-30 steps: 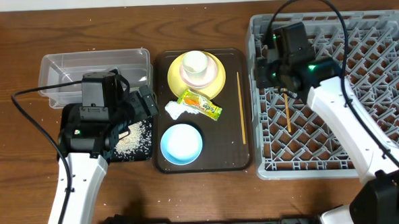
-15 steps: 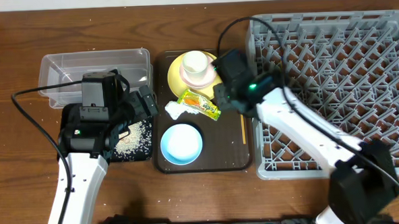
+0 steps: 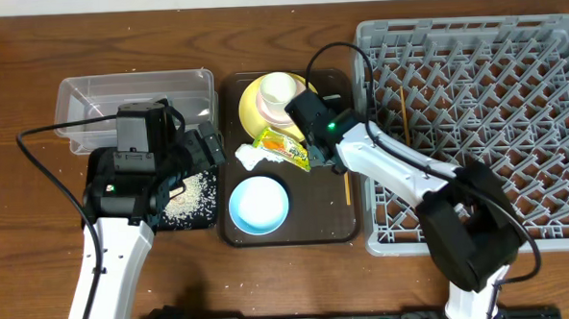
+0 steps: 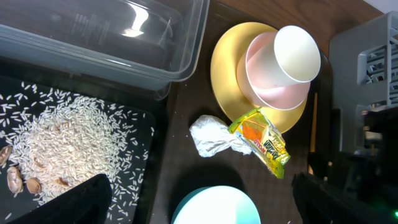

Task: Sort waste into correct bins and load items into the dishwasher rack
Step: 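Return the right gripper to the second chopstick and grasp it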

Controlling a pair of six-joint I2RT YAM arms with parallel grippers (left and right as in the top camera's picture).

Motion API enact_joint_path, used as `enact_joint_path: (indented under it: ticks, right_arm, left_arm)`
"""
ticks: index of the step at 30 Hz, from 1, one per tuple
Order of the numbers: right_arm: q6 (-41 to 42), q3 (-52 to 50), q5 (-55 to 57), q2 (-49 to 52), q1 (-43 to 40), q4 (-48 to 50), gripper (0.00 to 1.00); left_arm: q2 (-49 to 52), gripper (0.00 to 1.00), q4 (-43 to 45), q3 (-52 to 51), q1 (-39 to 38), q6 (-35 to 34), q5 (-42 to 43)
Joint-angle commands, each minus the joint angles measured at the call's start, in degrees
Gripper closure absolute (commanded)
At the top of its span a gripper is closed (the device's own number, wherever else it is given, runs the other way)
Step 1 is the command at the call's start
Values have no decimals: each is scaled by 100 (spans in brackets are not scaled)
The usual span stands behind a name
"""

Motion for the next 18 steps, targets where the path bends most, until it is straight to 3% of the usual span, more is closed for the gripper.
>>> enact_joint_path:
  ticks: [1, 18]
  right_arm:
    - [133, 13, 160, 133, -13, 4, 69]
    - [597, -116, 227, 227, -79, 118, 68]
  left_arm:
    - [9, 5, -2, 76, 26, 52, -35]
    - [9, 5, -2, 76, 26, 52, -35]
